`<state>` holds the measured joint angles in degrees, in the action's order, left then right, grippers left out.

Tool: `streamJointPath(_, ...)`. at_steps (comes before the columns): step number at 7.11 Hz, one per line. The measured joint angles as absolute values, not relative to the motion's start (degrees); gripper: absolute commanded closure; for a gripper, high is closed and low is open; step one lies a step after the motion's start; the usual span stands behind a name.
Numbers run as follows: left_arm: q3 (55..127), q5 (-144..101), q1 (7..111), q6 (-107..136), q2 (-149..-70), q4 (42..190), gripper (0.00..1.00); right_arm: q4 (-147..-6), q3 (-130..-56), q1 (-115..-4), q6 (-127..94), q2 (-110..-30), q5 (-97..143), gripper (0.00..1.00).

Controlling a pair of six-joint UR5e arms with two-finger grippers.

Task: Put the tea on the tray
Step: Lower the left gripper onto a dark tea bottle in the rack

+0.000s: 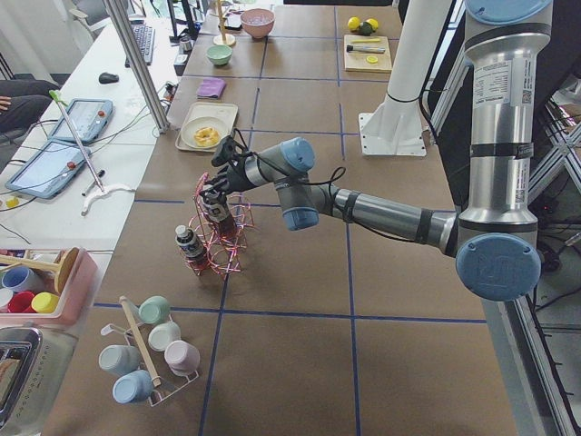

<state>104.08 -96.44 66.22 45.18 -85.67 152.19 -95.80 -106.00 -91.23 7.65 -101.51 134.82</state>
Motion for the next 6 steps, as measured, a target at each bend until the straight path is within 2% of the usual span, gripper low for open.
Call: streamJointPath(6,109.73,-107.99,71.23,50.99,-79.86,154.17,0.98,-95.8,-106.22,-91.23,7.64,-101.51,134.82,0.0)
